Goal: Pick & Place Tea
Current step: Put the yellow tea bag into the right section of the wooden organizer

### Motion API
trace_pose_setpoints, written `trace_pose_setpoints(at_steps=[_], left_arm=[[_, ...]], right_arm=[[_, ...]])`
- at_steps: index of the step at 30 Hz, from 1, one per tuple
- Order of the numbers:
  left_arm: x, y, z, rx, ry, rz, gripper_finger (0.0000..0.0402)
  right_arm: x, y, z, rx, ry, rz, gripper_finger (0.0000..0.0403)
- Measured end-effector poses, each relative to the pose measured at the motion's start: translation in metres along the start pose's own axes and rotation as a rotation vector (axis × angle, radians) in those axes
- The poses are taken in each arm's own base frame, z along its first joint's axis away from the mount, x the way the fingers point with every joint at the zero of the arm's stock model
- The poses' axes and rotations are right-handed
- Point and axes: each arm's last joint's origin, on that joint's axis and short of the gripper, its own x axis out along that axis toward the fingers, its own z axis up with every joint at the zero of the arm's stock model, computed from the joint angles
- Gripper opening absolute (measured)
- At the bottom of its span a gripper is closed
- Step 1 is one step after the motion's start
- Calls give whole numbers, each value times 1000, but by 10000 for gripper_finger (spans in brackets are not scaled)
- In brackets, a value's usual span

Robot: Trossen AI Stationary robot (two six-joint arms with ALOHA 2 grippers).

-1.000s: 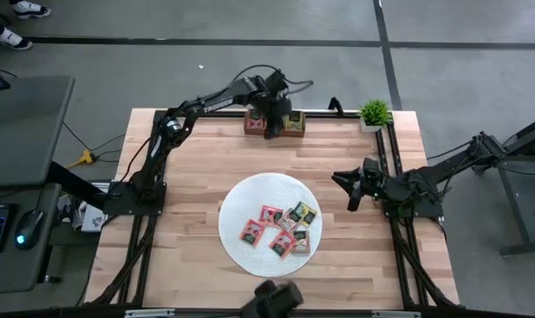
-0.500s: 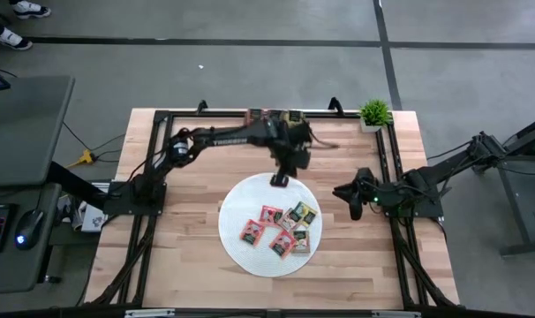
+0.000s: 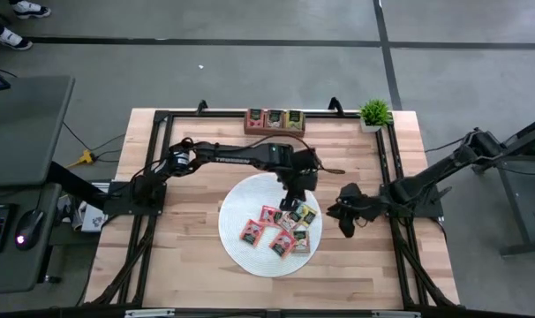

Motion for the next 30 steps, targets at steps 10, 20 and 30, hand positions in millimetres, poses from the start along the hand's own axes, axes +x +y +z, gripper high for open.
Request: trace_pose_setpoints(at_steps=[10,20,30], left_arm=[[27,-3,-29,12,46,-146,0],[27,-3,-29,157,6,-205,0],[20,12,-33,221,-23,-231,0]], right_arm=[[12,37,-15,281,-46,-114,60],[40,95,-4,393,36,-350,9],[55,115,-32,555,110,-414,5]])
